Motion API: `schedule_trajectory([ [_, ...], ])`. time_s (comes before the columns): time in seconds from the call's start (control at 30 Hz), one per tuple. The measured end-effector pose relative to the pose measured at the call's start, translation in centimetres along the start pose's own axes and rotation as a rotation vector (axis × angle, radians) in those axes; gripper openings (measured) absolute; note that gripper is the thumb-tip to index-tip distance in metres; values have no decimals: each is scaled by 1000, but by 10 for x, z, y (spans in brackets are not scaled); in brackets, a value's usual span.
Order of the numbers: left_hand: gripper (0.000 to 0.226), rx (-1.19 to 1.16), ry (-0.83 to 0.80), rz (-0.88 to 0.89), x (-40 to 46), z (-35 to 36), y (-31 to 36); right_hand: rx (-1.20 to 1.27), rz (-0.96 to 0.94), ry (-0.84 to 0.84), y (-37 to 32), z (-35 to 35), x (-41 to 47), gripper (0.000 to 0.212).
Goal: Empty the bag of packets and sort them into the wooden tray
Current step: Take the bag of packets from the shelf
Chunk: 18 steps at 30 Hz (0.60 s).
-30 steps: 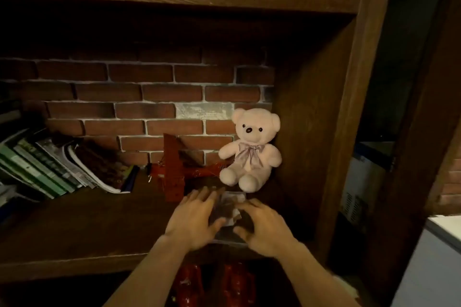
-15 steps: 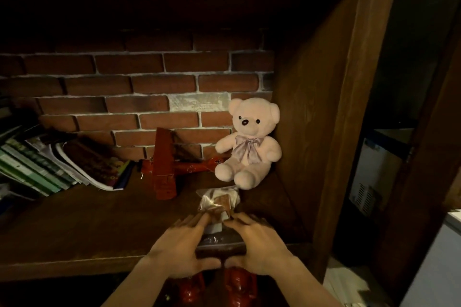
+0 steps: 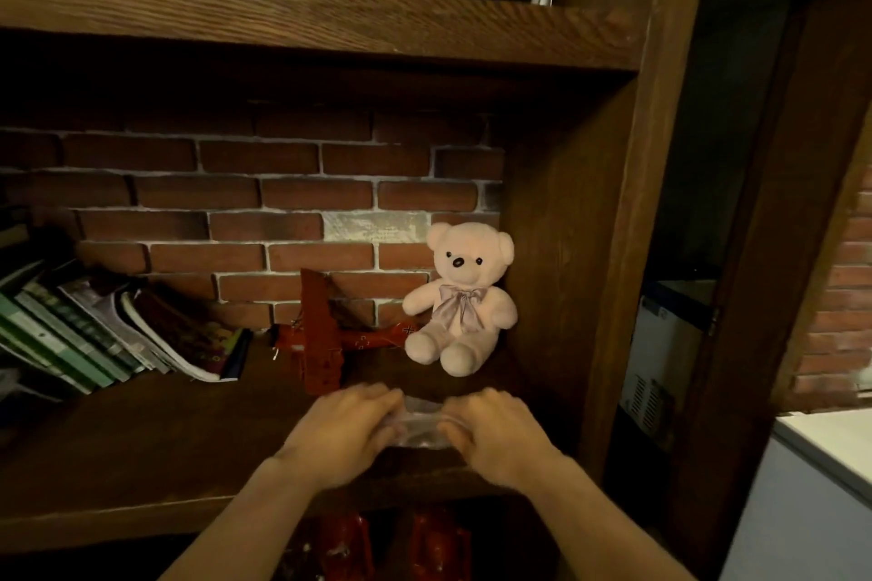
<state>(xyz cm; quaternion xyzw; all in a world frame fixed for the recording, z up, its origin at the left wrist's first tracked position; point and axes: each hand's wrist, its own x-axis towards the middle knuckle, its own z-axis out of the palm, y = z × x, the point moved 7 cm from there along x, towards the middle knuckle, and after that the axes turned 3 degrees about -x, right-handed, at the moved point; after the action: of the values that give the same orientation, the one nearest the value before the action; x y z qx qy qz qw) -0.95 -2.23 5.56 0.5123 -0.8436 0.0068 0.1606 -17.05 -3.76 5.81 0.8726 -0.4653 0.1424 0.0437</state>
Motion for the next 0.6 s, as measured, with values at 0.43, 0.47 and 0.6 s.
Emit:
schedule_trajectory([
  [0.43,10,-83,264,60,10,-99,38,-36,197,265,-13,-135,-27,12],
  [0.47,12,-85,273,68,11,-101,44,-34,221,263,-10,-139,-33,13],
  [0.6,9,-112,269,122,13,-109,67,17,273,250,4,-150,-54,11],
])
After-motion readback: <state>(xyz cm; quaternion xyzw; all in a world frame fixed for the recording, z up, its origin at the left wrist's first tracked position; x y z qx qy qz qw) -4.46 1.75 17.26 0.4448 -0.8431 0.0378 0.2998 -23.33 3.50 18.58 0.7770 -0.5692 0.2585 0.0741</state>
